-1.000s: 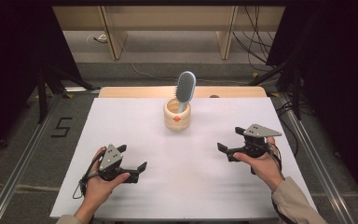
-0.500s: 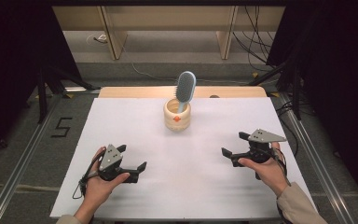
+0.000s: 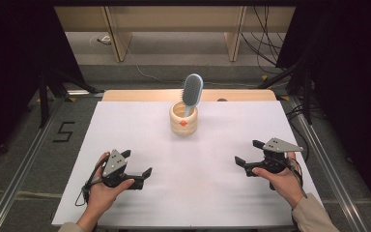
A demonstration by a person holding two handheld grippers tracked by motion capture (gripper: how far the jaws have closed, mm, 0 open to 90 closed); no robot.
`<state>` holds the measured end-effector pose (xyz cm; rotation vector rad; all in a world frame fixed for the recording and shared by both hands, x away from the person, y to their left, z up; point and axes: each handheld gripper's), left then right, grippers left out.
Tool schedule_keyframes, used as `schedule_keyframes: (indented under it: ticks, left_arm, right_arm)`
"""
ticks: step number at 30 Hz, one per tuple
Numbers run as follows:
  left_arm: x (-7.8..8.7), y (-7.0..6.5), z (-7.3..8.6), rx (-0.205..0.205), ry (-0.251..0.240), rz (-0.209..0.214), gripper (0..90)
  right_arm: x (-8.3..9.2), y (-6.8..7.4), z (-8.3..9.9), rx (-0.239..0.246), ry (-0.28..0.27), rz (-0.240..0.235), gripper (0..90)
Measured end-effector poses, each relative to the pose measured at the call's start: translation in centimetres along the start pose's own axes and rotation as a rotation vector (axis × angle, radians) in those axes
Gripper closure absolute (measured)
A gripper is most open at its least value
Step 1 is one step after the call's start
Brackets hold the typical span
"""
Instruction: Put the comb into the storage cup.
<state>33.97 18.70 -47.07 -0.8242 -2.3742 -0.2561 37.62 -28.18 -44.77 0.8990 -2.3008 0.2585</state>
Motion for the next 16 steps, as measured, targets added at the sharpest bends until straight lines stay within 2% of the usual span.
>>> schedule_keyframes:
  ticks: [16]
  left_arm:
    - [-0.15, 0.00, 0.09, -0.001, 0.005, 0.005, 1.2]
  right_arm:
    - [0.24, -0.67, 0.75, -0.023, -0.020, 0.018, 4.7]
Point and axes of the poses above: each handheld gripper's, and its own axes: x roughly backward along the jaws, z roughly out of its underside, y roughly to its left, and after that the axes turned 14 degrees about y, right-handed
